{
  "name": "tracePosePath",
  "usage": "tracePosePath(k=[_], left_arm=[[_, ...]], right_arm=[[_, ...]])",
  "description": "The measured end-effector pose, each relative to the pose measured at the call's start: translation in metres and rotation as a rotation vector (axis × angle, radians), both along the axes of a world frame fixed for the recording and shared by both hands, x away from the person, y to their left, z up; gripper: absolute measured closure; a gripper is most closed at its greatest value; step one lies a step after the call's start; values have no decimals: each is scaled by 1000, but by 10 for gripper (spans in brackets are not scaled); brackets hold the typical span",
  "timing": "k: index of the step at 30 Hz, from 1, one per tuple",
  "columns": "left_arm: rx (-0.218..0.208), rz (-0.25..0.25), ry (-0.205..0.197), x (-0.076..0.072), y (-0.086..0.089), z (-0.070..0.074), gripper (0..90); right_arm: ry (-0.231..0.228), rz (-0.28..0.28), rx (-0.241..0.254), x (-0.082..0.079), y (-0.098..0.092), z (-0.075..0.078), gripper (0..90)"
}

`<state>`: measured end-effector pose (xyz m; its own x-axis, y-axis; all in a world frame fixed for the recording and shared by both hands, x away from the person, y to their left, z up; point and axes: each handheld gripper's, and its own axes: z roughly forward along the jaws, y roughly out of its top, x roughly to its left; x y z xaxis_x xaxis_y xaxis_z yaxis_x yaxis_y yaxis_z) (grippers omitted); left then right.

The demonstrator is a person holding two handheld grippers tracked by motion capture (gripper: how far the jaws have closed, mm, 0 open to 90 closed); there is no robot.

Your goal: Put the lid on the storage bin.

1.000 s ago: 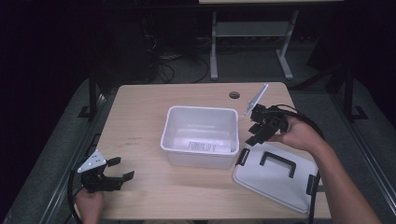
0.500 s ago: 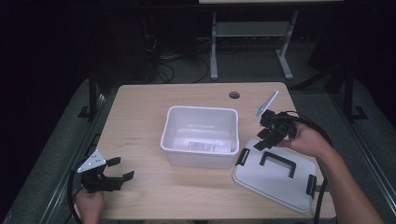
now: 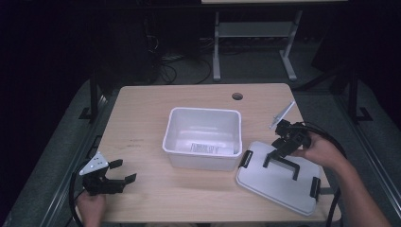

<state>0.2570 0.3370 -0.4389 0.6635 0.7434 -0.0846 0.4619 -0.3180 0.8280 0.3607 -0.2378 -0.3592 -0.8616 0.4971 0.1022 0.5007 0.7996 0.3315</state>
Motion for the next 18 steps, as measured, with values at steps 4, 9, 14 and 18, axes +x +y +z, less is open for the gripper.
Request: tracePosePath(k=[4,9,14,18], left_arm=[[-4,4,2,0,0,0,156],[-3,4,2,0,0,0,156],[0,3,1,0,0,0,155],[2,2,1,0,-1,0,155]], right_arm=[[6,-18,8,-1,-8,-9,477],[20,-36,3,-2,-16,-20,477],[19,-49,-4,-4,-22,-28,477],[26,-56,-1,-4,-26,-34,483]])
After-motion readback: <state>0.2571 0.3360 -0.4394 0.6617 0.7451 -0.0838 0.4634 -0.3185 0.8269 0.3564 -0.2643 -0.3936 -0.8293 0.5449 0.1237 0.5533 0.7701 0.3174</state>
